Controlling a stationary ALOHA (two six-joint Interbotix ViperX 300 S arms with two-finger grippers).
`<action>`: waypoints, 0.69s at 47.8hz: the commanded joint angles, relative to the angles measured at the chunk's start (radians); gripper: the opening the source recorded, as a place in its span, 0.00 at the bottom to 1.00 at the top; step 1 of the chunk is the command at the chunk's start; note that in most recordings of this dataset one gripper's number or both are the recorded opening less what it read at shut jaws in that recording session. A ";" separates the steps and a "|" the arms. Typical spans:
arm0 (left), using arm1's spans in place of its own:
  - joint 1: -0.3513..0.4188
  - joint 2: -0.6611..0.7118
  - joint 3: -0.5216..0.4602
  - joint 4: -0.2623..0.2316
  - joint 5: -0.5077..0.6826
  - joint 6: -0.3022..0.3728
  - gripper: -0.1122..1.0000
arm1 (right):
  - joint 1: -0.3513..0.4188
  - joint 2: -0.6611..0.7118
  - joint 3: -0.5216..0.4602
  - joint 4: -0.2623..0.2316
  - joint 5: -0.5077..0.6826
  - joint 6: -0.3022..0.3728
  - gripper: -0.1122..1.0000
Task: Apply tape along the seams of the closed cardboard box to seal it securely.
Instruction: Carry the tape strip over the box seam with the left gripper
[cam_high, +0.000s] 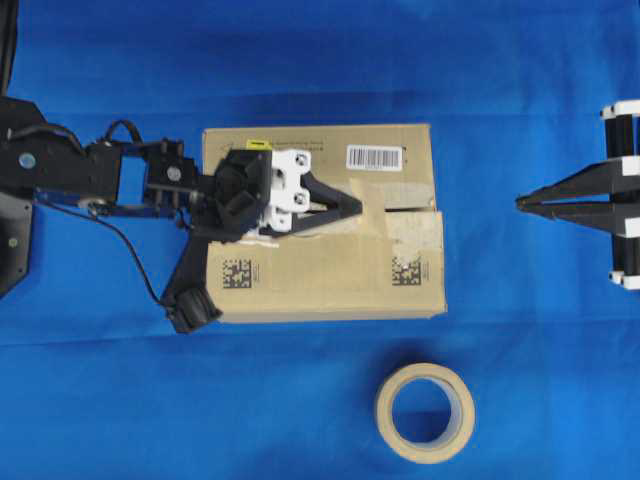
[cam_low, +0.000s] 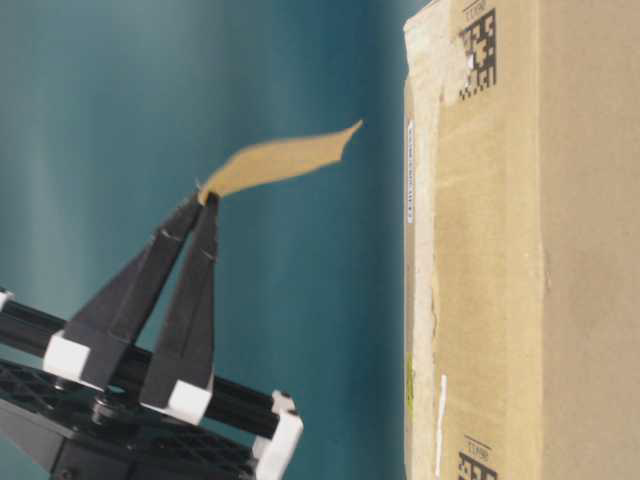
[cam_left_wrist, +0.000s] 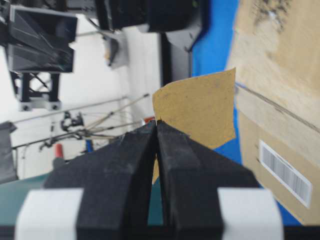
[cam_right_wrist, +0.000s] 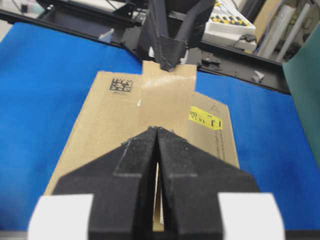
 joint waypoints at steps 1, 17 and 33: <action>0.015 -0.028 -0.005 0.002 0.020 0.002 0.10 | 0.003 0.006 -0.021 -0.002 -0.005 -0.002 0.10; 0.055 -0.031 -0.002 0.002 0.183 0.005 0.10 | 0.003 0.029 -0.017 0.000 -0.009 0.000 0.10; 0.046 -0.048 0.018 0.002 0.156 -0.011 0.10 | -0.008 0.051 -0.015 -0.002 -0.014 0.000 0.10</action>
